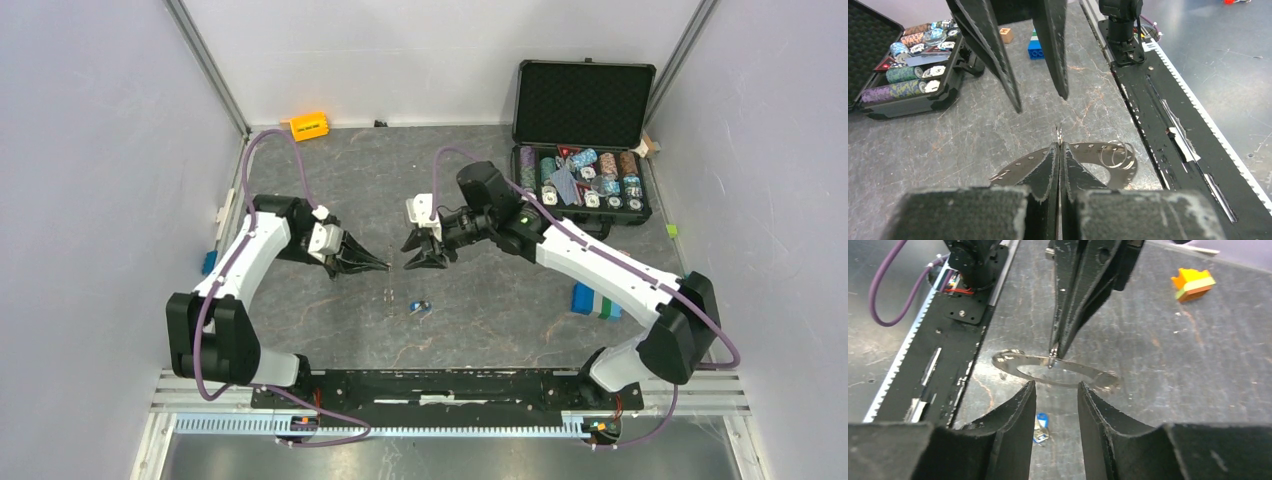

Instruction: Put the keys on the keyring

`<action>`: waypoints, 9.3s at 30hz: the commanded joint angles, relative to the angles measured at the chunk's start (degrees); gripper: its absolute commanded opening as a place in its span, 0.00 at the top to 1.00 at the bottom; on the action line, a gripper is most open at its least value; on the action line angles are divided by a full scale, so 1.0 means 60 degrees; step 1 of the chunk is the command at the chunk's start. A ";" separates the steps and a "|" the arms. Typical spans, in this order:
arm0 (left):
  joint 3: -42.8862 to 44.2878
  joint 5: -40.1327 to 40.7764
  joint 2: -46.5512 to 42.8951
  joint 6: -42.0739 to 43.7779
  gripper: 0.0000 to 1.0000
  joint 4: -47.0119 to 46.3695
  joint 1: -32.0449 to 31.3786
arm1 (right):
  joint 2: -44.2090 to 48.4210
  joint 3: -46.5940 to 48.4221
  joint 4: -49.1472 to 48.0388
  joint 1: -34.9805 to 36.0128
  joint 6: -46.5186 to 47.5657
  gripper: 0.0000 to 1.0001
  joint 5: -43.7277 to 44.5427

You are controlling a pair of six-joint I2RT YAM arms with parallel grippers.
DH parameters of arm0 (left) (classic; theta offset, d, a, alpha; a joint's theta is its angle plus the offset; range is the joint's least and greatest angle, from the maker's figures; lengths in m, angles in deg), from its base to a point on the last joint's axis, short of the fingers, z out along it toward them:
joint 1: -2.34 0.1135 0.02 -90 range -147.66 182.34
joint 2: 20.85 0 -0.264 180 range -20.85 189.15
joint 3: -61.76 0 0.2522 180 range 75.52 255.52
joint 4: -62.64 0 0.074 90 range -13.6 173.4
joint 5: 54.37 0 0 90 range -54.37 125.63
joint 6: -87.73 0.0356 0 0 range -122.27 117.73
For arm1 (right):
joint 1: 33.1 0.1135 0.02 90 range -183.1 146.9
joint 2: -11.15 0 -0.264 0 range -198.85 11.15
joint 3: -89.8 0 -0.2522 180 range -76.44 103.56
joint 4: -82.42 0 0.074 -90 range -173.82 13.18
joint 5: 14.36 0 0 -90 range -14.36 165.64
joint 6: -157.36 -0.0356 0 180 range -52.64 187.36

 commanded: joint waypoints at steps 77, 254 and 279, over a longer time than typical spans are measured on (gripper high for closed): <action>-0.0555 -0.1387 0.0049 0.2675 0.98 0.0813 -0.0458 | -0.0462 0.0377 0.0351 0.1177 -0.0302 1.00 0.1790; -0.0060 -0.1001 0.0831 0.2705 0.80 0.0809 -0.0711 | -0.1060 0.2419 0.2758 0.2691 0.0975 1.00 0.6179; -0.0026 -0.1461 0.0430 0.2862 0.98 0.0764 -0.0731 | 0.0699 -0.0337 0.0252 0.0647 0.0374 0.67 0.2240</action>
